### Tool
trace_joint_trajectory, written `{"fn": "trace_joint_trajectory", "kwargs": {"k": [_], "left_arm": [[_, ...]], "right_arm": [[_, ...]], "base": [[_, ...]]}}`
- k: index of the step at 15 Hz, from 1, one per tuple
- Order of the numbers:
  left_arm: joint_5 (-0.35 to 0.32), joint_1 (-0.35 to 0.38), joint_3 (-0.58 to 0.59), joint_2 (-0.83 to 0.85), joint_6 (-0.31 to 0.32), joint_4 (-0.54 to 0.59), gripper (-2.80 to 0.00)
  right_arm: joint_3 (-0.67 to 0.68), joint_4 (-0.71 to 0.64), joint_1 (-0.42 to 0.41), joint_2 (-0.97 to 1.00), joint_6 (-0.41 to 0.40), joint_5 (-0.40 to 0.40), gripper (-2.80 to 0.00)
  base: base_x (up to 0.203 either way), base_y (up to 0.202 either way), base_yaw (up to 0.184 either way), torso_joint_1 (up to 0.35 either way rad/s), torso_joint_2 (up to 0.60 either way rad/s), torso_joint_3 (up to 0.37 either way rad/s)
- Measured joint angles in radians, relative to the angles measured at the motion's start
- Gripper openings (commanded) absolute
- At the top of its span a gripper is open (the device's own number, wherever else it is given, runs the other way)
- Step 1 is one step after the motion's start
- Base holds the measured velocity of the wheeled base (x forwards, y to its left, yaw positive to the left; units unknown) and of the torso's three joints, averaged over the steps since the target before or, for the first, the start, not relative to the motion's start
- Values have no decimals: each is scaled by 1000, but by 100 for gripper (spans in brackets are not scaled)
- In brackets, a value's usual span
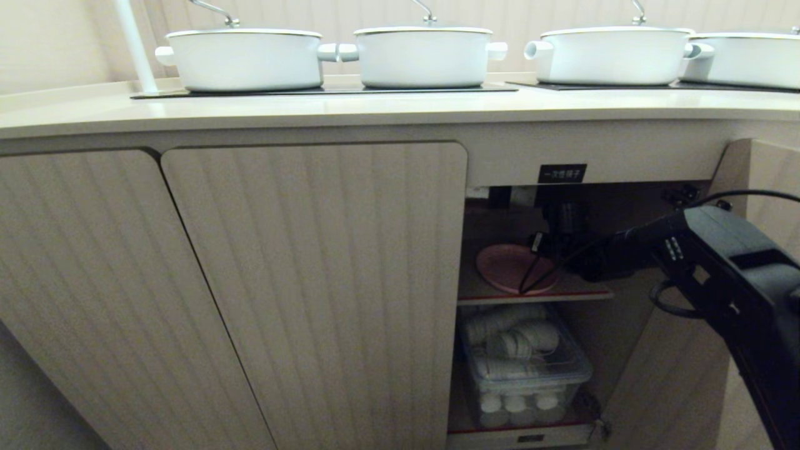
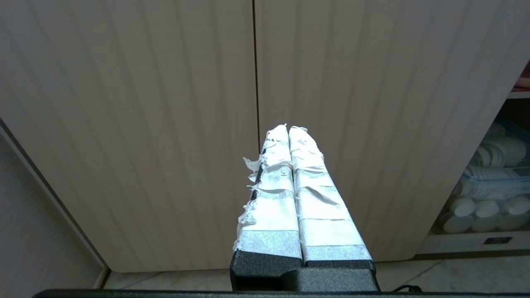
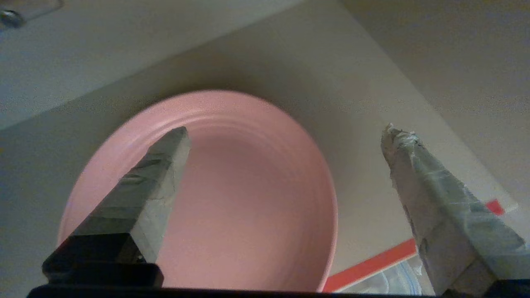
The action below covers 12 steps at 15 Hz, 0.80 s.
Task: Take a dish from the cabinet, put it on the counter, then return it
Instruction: Put it back into the cabinet
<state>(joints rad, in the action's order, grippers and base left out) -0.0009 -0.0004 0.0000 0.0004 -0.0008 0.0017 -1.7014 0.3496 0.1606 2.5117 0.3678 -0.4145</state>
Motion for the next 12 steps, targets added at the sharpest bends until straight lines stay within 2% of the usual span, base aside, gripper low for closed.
{"fn": "trace_joint_trajectory", "kwargs": {"k": [7, 12], "left_arm": [[0, 0, 0, 0, 0, 0, -280], [0, 0, 0, 0, 0, 0, -280]], "right_arm": [[28, 71, 3, -11, -71, 2, -280], [161, 245, 3, -33, -146, 6, -280]], "base": [[0, 0, 0, 0, 0, 0], [0, 0, 0, 0, 0, 0]]}}
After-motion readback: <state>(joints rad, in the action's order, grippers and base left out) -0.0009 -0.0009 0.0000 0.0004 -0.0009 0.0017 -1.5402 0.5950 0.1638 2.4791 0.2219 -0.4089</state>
